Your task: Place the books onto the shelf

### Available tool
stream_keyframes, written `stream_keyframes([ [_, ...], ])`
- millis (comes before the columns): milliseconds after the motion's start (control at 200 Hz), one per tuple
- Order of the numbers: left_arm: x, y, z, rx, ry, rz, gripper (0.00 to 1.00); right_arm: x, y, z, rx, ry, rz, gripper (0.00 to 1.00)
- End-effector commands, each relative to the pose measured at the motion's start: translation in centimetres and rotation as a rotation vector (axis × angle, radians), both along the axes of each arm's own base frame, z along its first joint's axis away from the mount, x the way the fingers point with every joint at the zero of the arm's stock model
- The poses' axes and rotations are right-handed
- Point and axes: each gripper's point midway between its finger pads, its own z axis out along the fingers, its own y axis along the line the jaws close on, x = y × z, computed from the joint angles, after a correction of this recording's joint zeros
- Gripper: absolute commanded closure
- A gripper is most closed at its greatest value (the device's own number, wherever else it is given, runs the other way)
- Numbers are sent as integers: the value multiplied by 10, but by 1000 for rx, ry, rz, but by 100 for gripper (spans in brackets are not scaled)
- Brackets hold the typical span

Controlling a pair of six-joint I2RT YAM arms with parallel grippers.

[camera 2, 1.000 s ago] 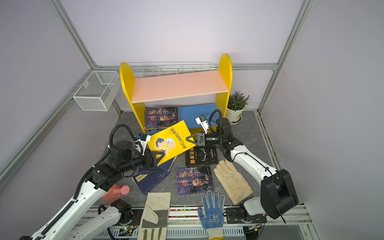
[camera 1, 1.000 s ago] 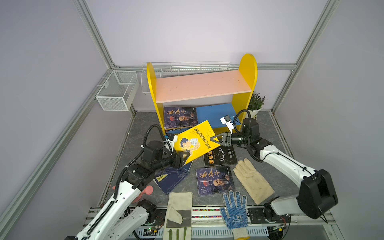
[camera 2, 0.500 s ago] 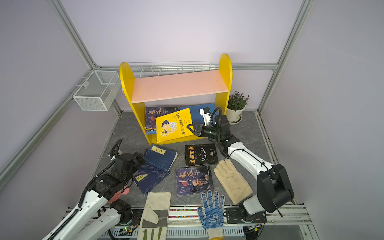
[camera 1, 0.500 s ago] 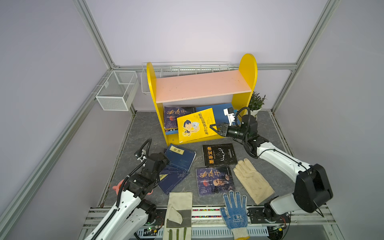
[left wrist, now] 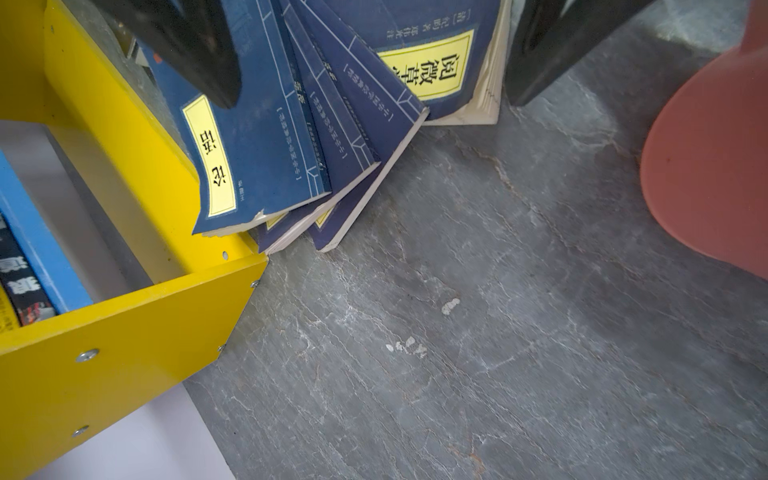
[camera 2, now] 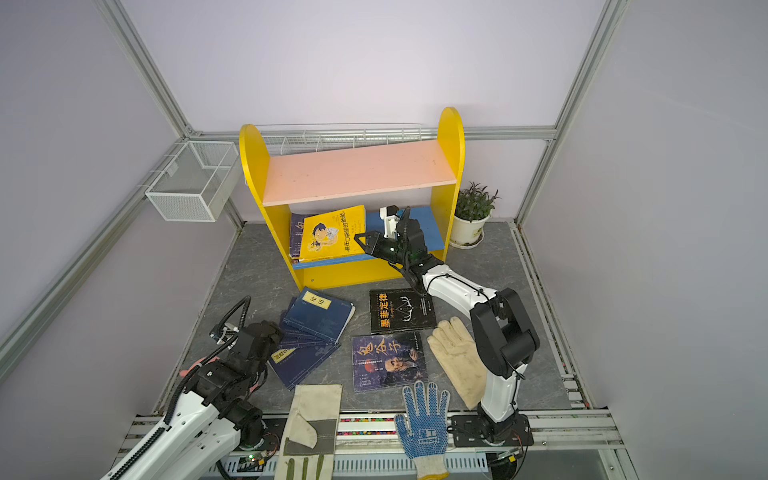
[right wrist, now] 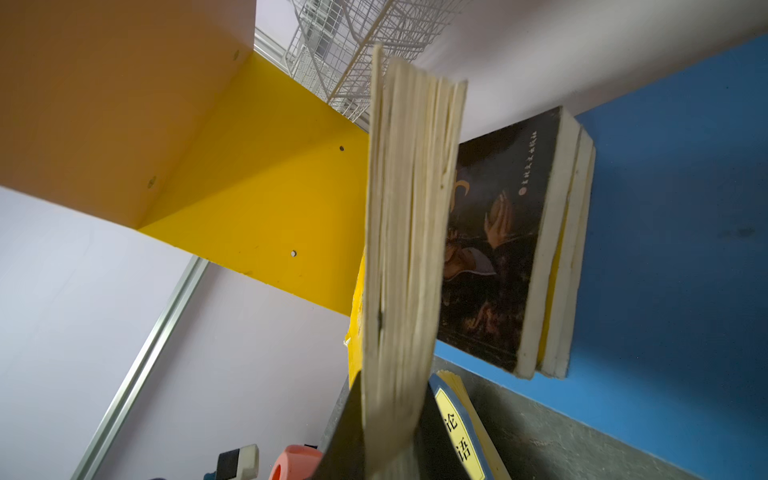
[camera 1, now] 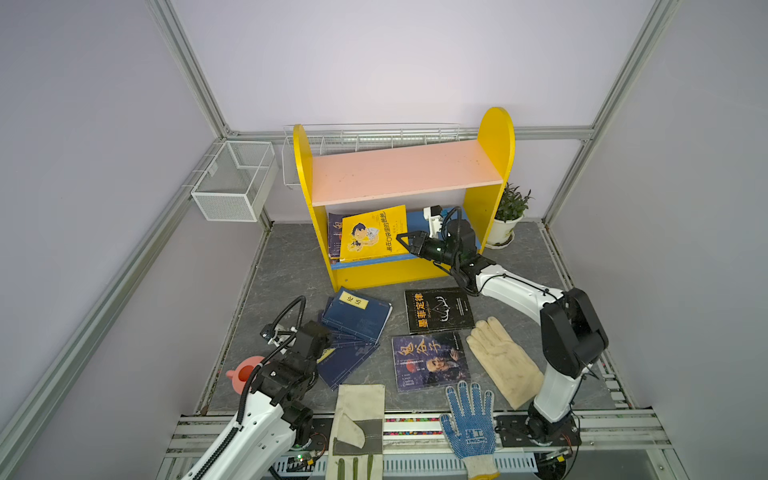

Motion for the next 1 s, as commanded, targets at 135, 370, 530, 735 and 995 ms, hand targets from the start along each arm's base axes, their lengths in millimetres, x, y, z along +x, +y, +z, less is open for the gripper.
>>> stream_keyframes([
  [135,8,-1,-3,19,14,16,1,17,18,41,136,-71,26,93],
  [370,16,-8,-4,49,57,-12,1,29,32,34,169,-54,56,93],
  [530,17,-9,-5,47,59,-13,1,30,41,24,146,-33,97,93],
  [735,16,-7,-5,42,53,-5,1,24,52,4,31,-18,123,86],
  [995,16,-8,-4,40,51,-7,1,29,57,-12,-175,-53,71,53],
])
